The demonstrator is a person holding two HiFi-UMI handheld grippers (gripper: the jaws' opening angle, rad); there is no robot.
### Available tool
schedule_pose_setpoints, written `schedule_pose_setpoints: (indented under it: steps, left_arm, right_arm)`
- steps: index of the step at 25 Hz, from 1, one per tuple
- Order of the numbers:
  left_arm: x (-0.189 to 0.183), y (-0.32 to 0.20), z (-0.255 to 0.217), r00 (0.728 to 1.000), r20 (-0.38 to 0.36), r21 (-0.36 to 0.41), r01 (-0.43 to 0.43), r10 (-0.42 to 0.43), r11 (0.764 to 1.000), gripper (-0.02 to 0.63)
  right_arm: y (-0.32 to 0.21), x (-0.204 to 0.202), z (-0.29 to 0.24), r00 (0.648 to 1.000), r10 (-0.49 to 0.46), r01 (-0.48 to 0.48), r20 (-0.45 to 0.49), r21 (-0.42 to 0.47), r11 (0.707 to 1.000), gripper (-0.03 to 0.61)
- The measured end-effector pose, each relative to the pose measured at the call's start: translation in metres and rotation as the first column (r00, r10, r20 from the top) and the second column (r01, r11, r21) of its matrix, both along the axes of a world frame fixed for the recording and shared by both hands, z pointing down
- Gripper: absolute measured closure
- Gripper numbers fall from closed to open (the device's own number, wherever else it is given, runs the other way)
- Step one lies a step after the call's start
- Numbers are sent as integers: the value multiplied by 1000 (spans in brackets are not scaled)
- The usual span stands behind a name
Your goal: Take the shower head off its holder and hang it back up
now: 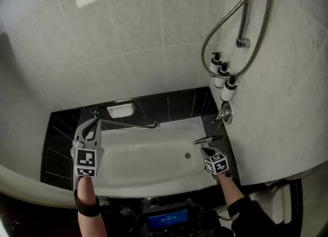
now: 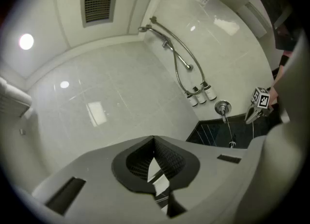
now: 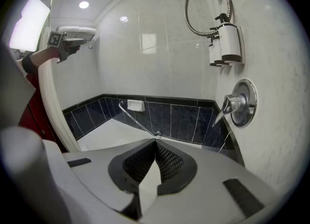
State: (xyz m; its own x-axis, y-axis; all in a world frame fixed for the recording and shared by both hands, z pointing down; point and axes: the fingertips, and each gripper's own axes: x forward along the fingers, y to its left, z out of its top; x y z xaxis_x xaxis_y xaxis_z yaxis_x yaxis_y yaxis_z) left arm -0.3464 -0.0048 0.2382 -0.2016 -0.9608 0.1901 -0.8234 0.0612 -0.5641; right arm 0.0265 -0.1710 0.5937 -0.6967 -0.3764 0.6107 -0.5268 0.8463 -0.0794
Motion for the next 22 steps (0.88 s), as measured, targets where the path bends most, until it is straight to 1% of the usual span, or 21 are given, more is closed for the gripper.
schedule_pose_setpoints:
  steps: [4, 6, 9, 10, 11, 13, 14, 15, 16, 19, 22]
  left_arm:
    - [1, 1, 25, 995, -99, 3, 14, -14, 1000, 614]
    - [0, 3, 37, 984, -178, 18, 23, -20, 1000, 614]
    - [3, 4, 57, 959, -282, 36, 35, -24, 999, 614]
    - [5, 4, 64, 946, -325, 46, 39, -22, 998, 614]
    - [7, 4, 70, 926, -378, 60, 46, -20, 997, 614]
    - [11, 6, 87, 870, -493, 84, 72, -21, 994, 614]
    - [13, 8, 98, 844, -536, 86, 86, -27, 993, 614]
    - [15, 9, 110, 827, -562, 79, 95, -34, 992, 614]
    - [18, 11, 121, 820, -570, 67, 97, -41, 993, 614]
    - [32, 9, 132, 821, -569, 39, 80, -44, 996, 614]
    - [38, -2, 129, 834, -551, 44, 55, -22, 997, 614]
  right_arm:
    - [-10, -13, -26, 999, 2, -3, 51, 16, 1000, 568]
    - [-14, -21, -42, 997, 6, -8, 83, 27, 1000, 568]
    - [-21, -34, -72, 990, 3, -10, 139, 48, 999, 568]
    - [-23, -39, -83, 987, -2, -8, 158, 58, 998, 568]
    - [-25, -44, -94, 984, -8, -4, 176, 69, 998, 568]
    - [-26, -53, -116, 978, -24, 4, 205, 96, 995, 569]
    - [-25, -57, -126, 976, -33, 9, 216, 111, 994, 569]
    - [-25, -60, -136, 973, -43, 14, 225, 127, 992, 568]
    - [-24, -62, -144, 971, -53, 20, 233, 141, 990, 569]
    - [-24, -68, -159, 967, -75, 34, 245, 168, 985, 569]
    - [-30, -69, -166, 965, -77, 28, 249, 192, 981, 569]
